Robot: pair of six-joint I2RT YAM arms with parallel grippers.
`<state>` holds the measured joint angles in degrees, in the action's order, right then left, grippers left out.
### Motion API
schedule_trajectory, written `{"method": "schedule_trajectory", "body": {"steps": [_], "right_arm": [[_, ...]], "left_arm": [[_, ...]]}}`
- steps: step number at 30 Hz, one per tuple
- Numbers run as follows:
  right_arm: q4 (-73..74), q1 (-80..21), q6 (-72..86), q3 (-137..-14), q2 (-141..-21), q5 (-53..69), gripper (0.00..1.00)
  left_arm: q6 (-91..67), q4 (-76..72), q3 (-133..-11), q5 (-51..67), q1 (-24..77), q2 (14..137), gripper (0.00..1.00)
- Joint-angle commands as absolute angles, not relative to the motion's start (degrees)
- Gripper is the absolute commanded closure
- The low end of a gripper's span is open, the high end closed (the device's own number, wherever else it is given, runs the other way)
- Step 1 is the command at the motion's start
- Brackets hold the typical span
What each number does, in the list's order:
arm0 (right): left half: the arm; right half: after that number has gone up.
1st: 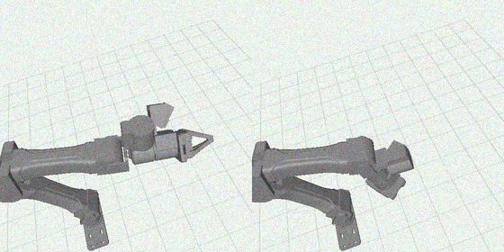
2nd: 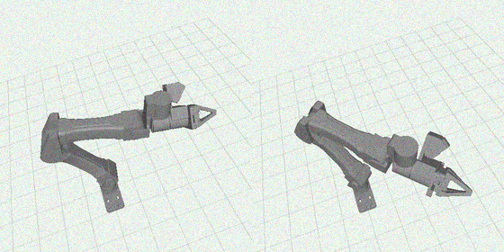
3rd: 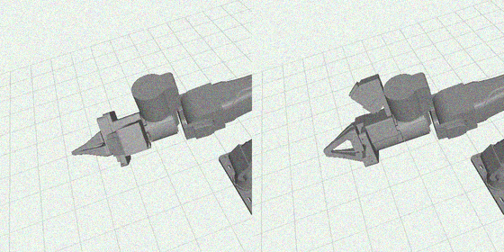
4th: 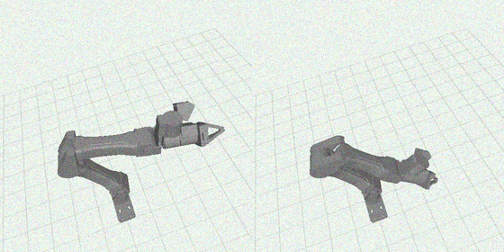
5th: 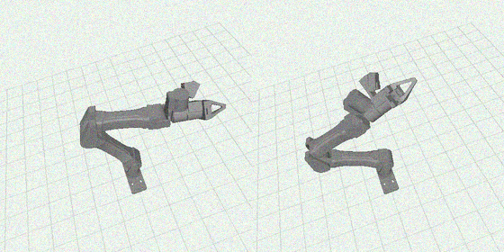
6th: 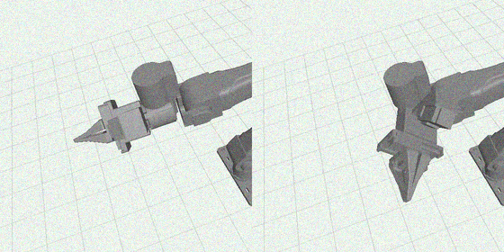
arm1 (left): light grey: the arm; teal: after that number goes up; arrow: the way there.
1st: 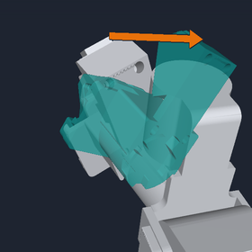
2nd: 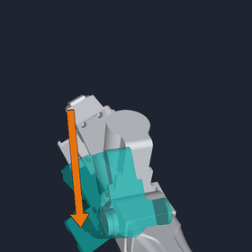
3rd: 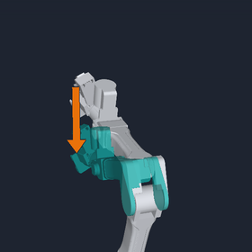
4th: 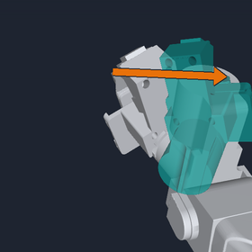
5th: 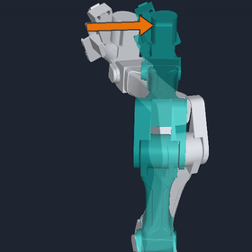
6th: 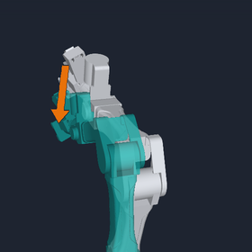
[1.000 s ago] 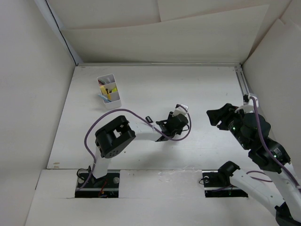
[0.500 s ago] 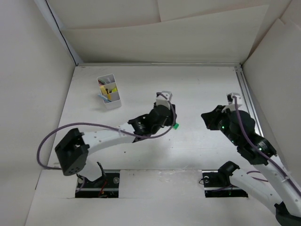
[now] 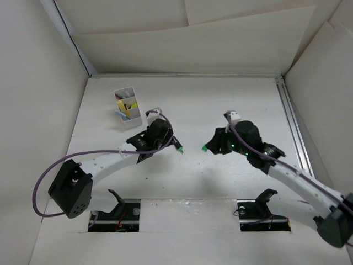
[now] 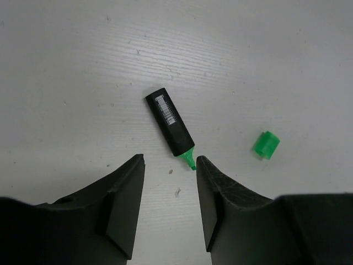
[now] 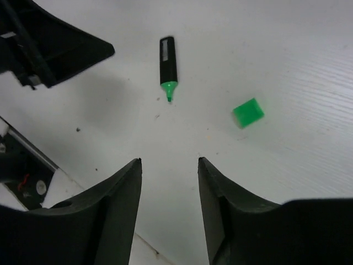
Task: Sort the stationery into containers
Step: Move the pen cap to the center of the board, then pick up the pen from the center of the board.
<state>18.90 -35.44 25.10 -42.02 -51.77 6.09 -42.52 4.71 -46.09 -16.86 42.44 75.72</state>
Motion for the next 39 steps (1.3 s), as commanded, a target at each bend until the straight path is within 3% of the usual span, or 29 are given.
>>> {"method": "schedule_trajectory", "body": {"steps": [1,7,14,20,23,33,39], "right_arm": [[9.5,-39.1,22.6,-41.7,-60.8,11.8,0.49],[4.7,-45.0,22.6,-48.5,-76.7,4.4,0.39],[2.0,-48.6,22.6,-55.5,-91.9,-2.1,0.38],[1.0,-50.1,22.6,-59.3,-100.2,-7.5,0.38],[-0.2,-50.6,22.6,-61.1,-102.4,-8.6,0.38],[-0.7,-51.2,23.6,-64.9,-108.6,-12.2,0.49],[-1.2,-51.7,23.6,-64.3,-108.5,-12.7,0.76]], "left_arm": [[-44.6,3.9,-44.5,-15.9,42.6,71.6,0.62],[-45.9,6.1,-41.2,-17.1,42.6,64.0,0.65],[-44.7,4.8,-35.7,-13.0,42.6,54.2,0.65],[-46.5,6.0,-33.4,-14.5,42.6,50.7,0.55],[-47.0,8.3,-34.6,-14.5,42.6,51.5,0.55],[-48.2,3.2,-29.6,-8.9,42.6,48.9,0.55],[-48.8,3.2,-29.6,-7.7,42.6,49.4,0.55]]}}
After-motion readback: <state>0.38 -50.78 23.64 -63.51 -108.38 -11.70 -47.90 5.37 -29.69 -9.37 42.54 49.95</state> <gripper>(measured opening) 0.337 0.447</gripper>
